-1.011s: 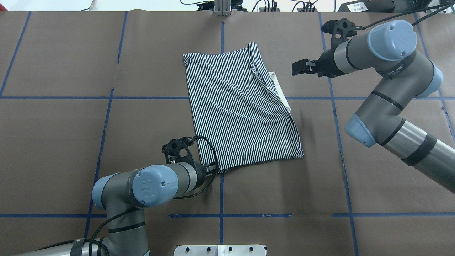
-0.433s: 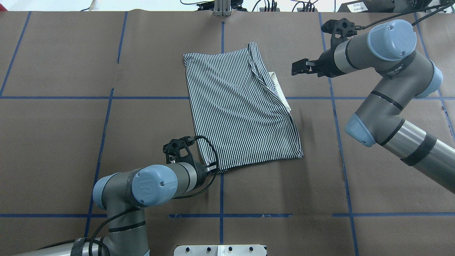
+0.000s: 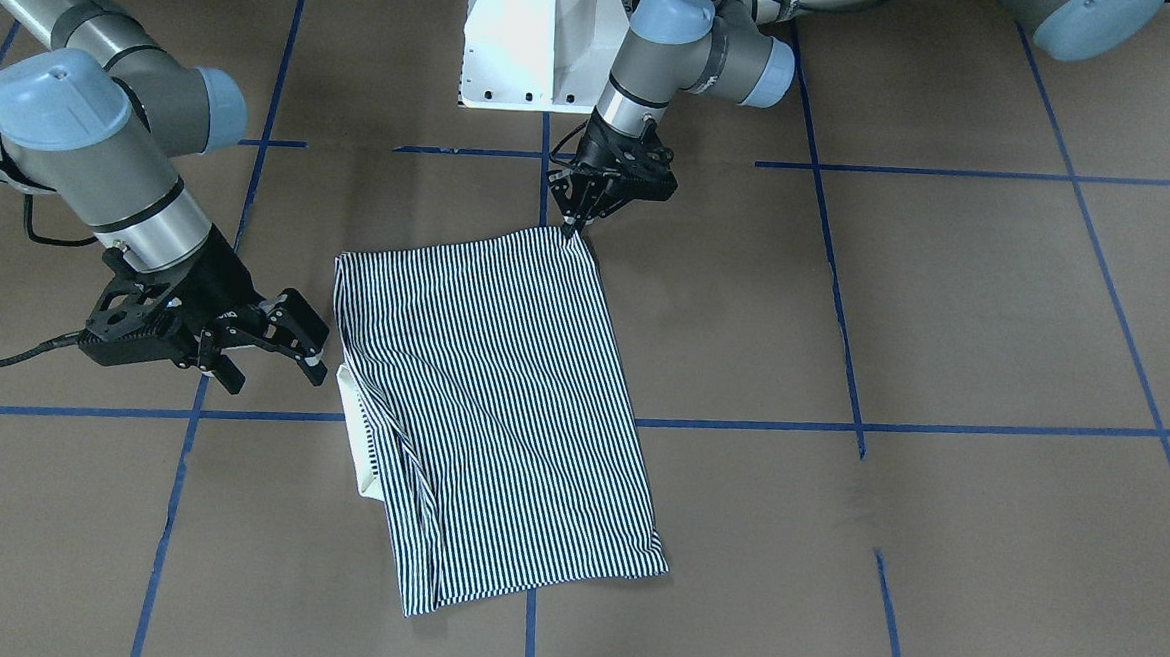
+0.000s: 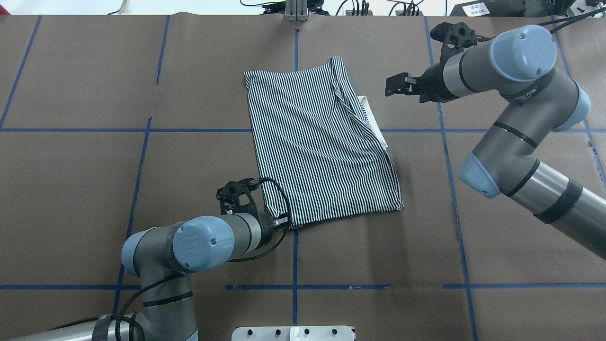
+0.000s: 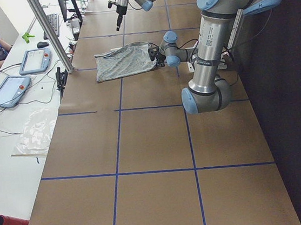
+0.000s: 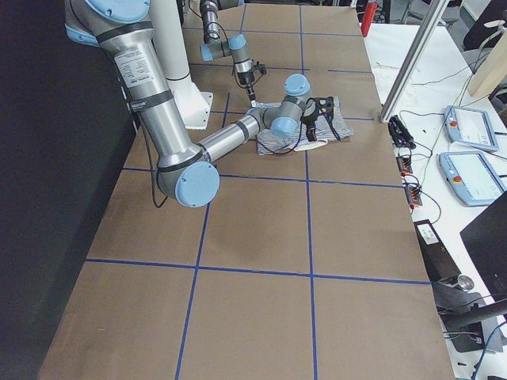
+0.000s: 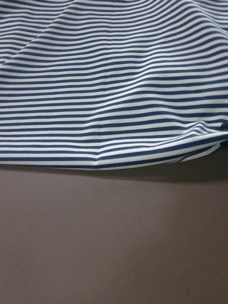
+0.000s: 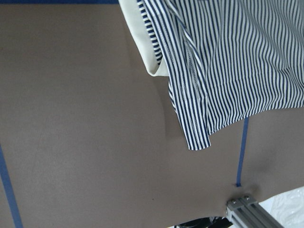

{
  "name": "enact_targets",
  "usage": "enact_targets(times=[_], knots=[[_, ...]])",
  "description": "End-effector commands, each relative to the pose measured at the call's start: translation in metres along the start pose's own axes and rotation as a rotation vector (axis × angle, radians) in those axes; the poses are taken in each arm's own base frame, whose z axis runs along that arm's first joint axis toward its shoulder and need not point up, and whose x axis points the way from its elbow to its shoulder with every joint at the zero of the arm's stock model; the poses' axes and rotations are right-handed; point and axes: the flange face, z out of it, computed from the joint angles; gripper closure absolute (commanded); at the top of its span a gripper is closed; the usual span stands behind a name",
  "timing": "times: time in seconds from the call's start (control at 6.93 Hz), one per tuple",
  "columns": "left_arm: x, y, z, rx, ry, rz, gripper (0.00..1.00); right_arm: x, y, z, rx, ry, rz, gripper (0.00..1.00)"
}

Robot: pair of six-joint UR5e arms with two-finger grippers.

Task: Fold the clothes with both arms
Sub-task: 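Lower the right gripper onto the shirt's near corner beside the left gripper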

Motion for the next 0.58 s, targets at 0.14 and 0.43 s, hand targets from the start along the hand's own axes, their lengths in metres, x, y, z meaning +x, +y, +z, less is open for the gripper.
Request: enact_targets(times=[0.14, 0.43], knots=[[0.001, -0.029, -0.007, 0.064, 0.011, -0.01, 1.0, -0.042, 0.109, 0.002, -0.001, 0.136, 0.401, 0.3], [0.006, -0.041, -0.02, 0.119, 0.035, -0.006, 1.0, -0.053, 0.165, 0.028, -0.012, 0.167, 0.366, 0.3]])
